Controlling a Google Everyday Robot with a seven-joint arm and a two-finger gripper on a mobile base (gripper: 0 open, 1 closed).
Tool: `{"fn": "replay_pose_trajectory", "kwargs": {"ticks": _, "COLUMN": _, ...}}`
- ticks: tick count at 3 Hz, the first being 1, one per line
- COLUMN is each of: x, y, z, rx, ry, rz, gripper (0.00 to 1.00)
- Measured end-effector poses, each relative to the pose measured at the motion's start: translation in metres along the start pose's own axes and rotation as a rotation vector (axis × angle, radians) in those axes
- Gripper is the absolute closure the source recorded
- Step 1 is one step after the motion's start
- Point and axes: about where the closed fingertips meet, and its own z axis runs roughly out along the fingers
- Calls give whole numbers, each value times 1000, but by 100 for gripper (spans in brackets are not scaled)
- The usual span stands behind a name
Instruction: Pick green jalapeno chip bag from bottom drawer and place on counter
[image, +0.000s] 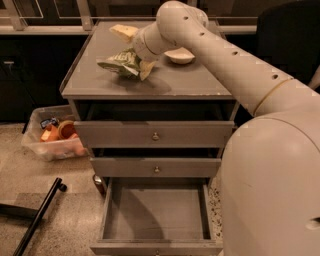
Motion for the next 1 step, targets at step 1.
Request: {"fn": "replay_pose_trajectory", "kwargs": {"ticks": 1, "x": 0, "y": 0, "z": 0, "rx": 0, "ry": 0, "rz": 0, "gripper": 0}}
